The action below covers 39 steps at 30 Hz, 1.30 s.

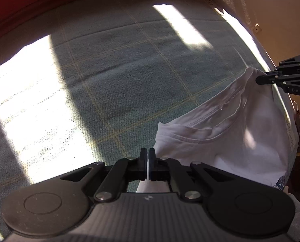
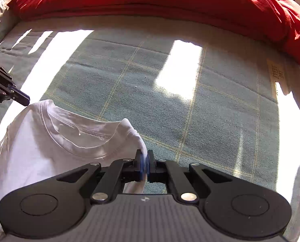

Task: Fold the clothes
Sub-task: 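Lay the T-shirt flat on the blanket and open both tools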

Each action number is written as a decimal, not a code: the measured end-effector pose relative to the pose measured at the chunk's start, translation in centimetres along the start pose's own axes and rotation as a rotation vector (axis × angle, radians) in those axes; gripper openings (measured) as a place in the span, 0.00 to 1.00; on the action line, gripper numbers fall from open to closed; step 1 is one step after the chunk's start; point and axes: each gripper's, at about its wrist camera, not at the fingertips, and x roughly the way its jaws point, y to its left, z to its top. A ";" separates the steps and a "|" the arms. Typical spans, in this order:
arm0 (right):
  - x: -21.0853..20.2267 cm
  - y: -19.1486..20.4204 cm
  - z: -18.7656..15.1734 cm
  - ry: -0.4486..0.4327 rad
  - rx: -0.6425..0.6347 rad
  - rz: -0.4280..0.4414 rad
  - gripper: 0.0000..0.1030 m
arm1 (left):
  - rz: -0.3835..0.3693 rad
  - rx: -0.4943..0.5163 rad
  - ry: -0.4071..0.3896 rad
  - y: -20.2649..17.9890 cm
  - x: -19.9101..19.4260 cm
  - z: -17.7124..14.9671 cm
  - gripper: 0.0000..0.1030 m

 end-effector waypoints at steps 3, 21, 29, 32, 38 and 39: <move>0.7 -0.6 0.9 -0.013 0.009 -0.044 0.04 | -0.025 -0.052 -0.025 1.1 0.4 1.8 0.00; -0.6 0.6 -1.9 -0.012 0.082 0.010 0.21 | -0.075 -0.178 0.188 1.8 1.1 -10.0 0.30; -3.2 2.6 -4.4 -0.016 0.149 0.064 0.21 | -0.091 -0.263 0.162 2.5 0.5 -14.9 0.47; -4.5 3.6 -5.4 -0.022 0.151 0.062 0.21 | -0.140 -0.311 0.136 3.1 1.3 -16.2 0.47; -5.3 5.4 -8.6 -0.009 0.149 0.058 0.21 | -0.280 -0.387 0.053 4.1 1.8 -17.9 0.51; -5.4 5.7 -9.2 -0.006 0.149 0.059 0.21 | -0.335 -0.416 0.051 4.2 1.7 -18.4 0.51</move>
